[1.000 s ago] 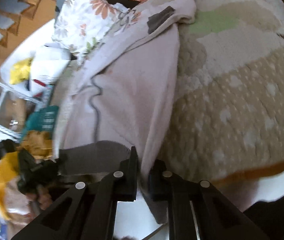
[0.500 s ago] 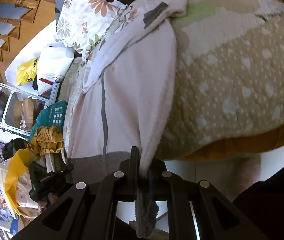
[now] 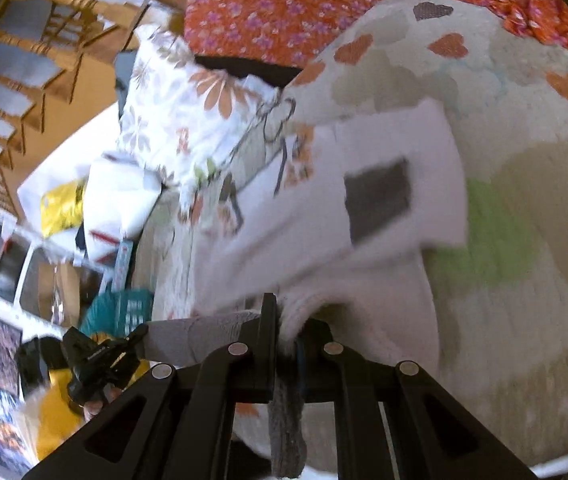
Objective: Fold small clothes
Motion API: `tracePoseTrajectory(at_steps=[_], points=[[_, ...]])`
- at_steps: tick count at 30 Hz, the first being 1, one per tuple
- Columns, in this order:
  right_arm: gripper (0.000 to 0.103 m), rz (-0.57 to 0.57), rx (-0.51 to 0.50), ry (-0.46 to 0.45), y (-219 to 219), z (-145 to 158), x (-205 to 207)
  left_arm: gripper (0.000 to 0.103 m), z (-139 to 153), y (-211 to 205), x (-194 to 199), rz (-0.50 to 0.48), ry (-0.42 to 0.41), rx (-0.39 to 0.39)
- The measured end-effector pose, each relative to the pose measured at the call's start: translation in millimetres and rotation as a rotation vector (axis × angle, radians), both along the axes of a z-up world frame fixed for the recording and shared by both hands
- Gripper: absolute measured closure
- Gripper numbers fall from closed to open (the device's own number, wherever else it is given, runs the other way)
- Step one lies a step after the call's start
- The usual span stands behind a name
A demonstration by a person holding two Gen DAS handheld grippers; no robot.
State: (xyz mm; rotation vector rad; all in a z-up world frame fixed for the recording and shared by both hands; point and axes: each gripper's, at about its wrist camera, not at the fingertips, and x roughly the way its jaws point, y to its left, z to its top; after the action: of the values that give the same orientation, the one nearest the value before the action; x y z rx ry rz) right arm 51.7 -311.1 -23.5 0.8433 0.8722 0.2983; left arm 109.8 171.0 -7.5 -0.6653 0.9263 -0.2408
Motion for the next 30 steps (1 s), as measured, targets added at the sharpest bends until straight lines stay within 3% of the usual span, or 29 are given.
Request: tracePoseTrajectory(at_steps=[6,10,11,12,13,14,15,22,25,30], points=[[0.094,-0.022,0.039,0.073,-6.5,-15.1,72.3,0.095,-29.1,-15.5,71.5,0.016,0.076,0.008],[0.092,-0.051,0.135,0.067,-23.6,-35.6,131.0,0.091,-43.4,-5.8,119.9,0.091,0.060,-0.009],[0.091,-0.111,0.121,0.077,-32.3,-41.6,139.8,0.081,-42.7,-1.3,127.3,0.135,0.043,0.003],[0.083,-0.170,0.101,0.084,-41.5,-46.6,145.3,0.062,-41.1,2.0,130.7,0.162,0.034,0.017],[0.074,-0.202,0.092,0.083,-47.5,-49.3,148.3,0.053,-37.8,4.6,133.7,0.185,0.027,0.032],[0.054,-0.226,0.079,0.085,-52.1,-50.5,150.4,0.043,-33.3,7.5,134.9,0.204,0.013,0.046],[0.047,-0.241,0.043,0.090,-54.3,-49.0,152.0,0.041,-29.8,8.7,133.9,0.211,0.002,0.056],[0.047,-0.104,-0.243,0.002,-26.4,-7.2,149.2,0.038,-28.3,-13.2,133.8,0.074,0.032,0.196],[0.043,-0.003,-0.328,-0.018,-7.3,2.5,141.2,0.038,-28.6,-30.9,128.7,-0.005,0.007,0.263],[0.042,0.221,-0.547,-0.065,34.6,4.2,112.1,0.037,-29.2,-44.9,122.9,-0.083,-0.024,0.280]])
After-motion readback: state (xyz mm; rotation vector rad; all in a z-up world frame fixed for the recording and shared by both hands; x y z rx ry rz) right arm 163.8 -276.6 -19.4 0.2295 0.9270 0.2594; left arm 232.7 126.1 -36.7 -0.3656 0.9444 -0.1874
